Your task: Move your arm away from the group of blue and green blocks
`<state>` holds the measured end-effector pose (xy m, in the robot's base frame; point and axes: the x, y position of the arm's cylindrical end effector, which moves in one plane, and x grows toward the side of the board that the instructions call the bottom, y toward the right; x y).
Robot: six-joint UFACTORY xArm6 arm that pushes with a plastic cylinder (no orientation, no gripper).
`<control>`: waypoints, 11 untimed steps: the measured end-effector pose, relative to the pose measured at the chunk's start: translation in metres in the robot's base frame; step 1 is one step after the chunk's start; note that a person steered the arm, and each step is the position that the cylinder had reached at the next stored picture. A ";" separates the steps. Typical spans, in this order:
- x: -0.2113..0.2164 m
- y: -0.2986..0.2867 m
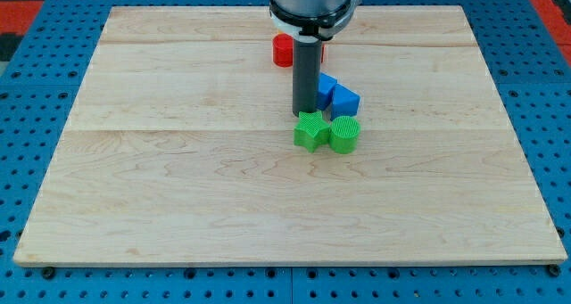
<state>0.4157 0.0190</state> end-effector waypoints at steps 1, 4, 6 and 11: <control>-0.003 -0.010; -0.034 -0.088; -0.064 -0.158; -0.100 -0.297</control>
